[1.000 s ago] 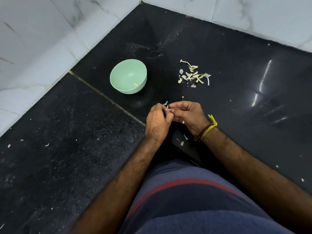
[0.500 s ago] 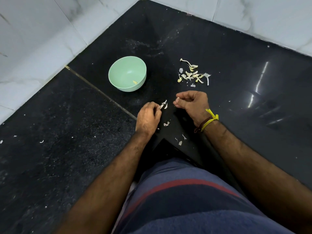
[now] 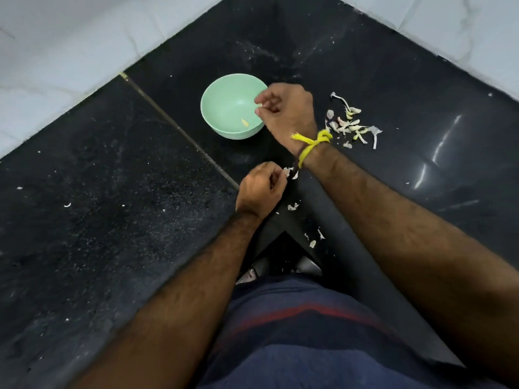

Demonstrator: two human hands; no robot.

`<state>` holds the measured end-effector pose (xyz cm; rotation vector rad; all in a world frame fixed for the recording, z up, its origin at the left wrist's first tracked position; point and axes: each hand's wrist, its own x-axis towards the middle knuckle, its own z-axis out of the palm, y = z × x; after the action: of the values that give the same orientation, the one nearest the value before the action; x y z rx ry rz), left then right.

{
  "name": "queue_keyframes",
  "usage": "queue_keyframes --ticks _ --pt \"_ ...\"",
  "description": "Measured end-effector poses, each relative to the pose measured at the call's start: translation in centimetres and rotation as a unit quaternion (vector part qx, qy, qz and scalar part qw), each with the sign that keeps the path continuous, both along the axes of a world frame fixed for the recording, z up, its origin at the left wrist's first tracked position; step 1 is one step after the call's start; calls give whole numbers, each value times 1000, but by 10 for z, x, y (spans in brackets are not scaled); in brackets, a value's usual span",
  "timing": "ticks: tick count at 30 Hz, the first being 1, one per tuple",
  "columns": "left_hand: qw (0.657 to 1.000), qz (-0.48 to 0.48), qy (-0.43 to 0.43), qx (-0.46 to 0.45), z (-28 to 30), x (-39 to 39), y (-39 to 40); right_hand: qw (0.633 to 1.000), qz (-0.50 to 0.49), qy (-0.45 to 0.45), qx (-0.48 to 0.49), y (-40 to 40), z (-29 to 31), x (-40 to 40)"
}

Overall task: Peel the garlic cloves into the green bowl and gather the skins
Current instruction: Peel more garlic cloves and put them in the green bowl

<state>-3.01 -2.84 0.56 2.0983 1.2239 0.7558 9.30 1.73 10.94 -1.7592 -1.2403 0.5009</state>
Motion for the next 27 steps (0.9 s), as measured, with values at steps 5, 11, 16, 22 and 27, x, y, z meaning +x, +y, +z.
queue_keyframes --ticks 5,11,16,22,27 --pt "1000 -4 0 12 0 0 1 998 26 -48 -28 39 -3 -11" --pt "999 -20 18 22 -1 0 0 997 -81 17 8 13 -11 16" --pt "999 -27 34 32 -2 -1 -1 984 -154 86 -11 -48 -35 46" --pt "998 -31 54 20 2 -1 -3 962 -258 91 -20 -106 -46 78" --pt "999 -36 0 14 4 -7 -8 964 -238 107 -46 -128 -52 91"
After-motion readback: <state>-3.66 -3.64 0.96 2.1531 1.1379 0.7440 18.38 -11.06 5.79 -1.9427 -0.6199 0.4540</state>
